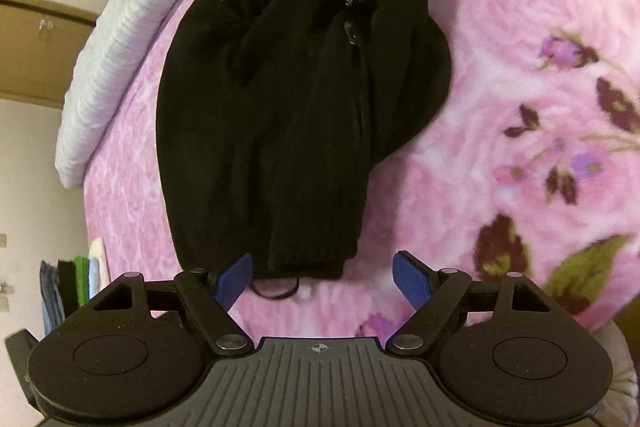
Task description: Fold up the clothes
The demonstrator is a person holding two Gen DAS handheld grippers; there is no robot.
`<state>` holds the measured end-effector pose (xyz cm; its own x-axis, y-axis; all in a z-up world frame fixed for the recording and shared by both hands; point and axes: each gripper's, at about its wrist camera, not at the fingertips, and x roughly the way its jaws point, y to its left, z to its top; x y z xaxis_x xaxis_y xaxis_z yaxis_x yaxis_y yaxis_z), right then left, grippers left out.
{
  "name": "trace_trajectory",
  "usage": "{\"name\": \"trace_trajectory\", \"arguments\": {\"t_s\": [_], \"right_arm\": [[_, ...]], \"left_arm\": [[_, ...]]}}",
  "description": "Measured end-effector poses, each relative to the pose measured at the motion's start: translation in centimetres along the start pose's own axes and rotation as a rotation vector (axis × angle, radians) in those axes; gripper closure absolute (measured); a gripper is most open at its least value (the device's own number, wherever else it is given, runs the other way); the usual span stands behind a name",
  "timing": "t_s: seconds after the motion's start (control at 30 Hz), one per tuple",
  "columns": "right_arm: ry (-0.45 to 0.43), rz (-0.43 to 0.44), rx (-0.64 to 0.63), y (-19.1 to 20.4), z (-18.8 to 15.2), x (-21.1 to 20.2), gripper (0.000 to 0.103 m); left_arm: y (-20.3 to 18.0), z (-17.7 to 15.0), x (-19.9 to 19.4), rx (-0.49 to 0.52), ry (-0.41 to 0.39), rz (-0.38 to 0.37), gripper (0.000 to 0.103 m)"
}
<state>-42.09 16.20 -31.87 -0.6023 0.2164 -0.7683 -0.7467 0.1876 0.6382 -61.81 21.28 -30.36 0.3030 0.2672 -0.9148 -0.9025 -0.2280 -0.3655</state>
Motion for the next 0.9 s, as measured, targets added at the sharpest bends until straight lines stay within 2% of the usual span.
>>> {"name": "trace_trajectory", "arguments": {"t_s": [0.3, 0.47, 0.63, 0.77, 0.8, 0.83, 0.87, 0.9], "right_arm": [[-0.069, 0.085, 0.079, -1.1, 0.5, 3.6, 0.022], [-0.041, 0.096, 0.136, -1.2, 0.9, 5.9, 0.022], [-0.031, 0.095, 0.154, -1.2, 1.0, 7.1, 0.022], [-0.023, 0.081, 0.120, -0.9, 1.2, 7.7, 0.023], [-0.018, 0.080, 0.095, -0.7, 1.3, 7.8, 0.030], [-0.006, 0.076, 0.054, -0.3, 1.4, 8.0, 0.055], [0.007, 0.050, 0.015, -0.1, 1.4, 8.0, 0.072], [0.020, 0.027, -0.009, 0.0, 1.6, 7.9, 0.078]], "left_arm": [[2.5, 0.6, 0.9, -0.056, -0.074, -0.052, 0.075], [3.5, 2.2, 2.1, -0.087, -0.106, -0.041, 0.075], [4.1, 4.0, 5.3, -0.117, -0.099, -0.041, 0.073], [4.0, 4.5, 7.1, -0.161, -0.112, -0.057, 0.069], [3.8, 4.4, 7.3, -0.152, -0.120, -0.052, 0.069], [3.5, 4.3, 7.3, -0.132, -0.124, -0.042, 0.070], [3.2, 4.2, 7.3, -0.107, -0.126, -0.030, 0.074], [2.9, 4.0, 7.1, -0.081, -0.125, -0.021, 0.080]]}}
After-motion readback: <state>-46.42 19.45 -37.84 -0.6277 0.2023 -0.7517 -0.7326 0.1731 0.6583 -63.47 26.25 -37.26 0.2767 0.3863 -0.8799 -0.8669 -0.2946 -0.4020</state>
